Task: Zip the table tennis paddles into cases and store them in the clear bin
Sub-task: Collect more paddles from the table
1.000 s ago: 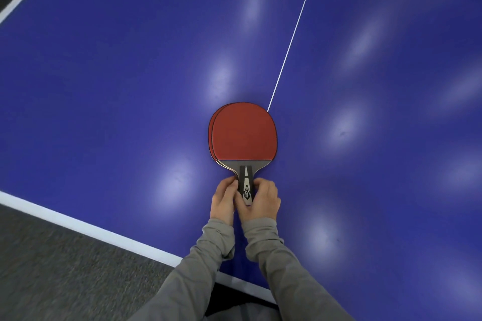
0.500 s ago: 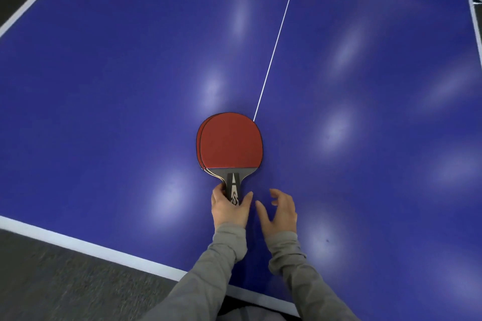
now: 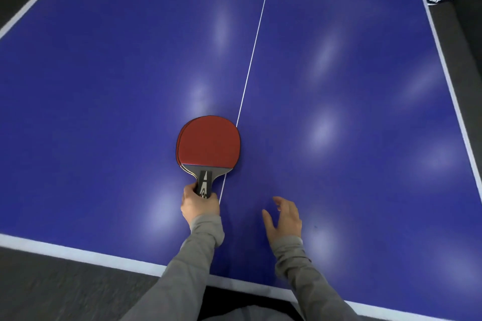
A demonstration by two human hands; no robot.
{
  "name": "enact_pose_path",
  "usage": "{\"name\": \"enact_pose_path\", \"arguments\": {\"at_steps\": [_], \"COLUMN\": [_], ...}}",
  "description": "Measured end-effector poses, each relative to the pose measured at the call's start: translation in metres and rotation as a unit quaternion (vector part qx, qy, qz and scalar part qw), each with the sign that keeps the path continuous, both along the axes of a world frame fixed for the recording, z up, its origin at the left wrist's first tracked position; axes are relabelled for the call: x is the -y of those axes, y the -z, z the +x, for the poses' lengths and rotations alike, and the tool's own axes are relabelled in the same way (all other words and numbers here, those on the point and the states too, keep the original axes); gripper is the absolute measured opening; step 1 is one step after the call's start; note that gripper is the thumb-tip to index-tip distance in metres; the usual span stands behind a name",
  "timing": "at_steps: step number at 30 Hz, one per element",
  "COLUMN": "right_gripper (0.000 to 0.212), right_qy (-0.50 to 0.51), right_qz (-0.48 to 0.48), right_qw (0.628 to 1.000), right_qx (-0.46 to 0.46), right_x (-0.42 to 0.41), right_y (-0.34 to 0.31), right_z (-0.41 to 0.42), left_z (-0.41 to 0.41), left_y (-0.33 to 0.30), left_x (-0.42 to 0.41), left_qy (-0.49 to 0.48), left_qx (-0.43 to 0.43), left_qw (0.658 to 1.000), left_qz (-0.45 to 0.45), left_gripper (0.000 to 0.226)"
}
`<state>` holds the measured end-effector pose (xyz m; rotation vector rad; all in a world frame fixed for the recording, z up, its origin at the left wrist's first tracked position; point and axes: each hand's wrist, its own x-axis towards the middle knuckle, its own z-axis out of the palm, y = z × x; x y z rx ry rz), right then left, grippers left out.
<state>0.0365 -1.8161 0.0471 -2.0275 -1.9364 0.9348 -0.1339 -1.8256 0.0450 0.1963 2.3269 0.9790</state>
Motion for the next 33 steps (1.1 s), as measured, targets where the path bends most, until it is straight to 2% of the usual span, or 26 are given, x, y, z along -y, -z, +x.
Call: {"name": "enact_pose_path", "arguments": {"at_steps": [13,20,26,33], "right_gripper": [0.05,0.056,0.059,0.059], "right_qy": [-0.079,-0.112,-0.154,-0.097], "right_qz": [-0.021,-0.014,-0.056,-0.07], "right_qw": [0.991,0.977,0.961,0.968], "right_qx": [0.107,0.18,0.225,0.22], "right_x": [0.062,0.085,0.108,0.149], "right_y": [0.001,0.0,0.003,-0.005], "right_z": [0.038,0.086,0.154,0.276], "left_z": [0.024,0.055,0.116,0.239], "left_y": [-0.019,-0.035,-0.045,-0.052], "left_x": [0.093,0.116,0.125,0.144], "left_qy": [0.07,0.133,0.171,0.215], "left_qx": [0.0,-0.035,-0.045,-0.038], "left_qw": [0.997,0.99,0.984,0.975], "left_qz": [-0.013,0.01,0.032,0.045], "left_gripper": [0.033,0.03,0.032,0.034]}}
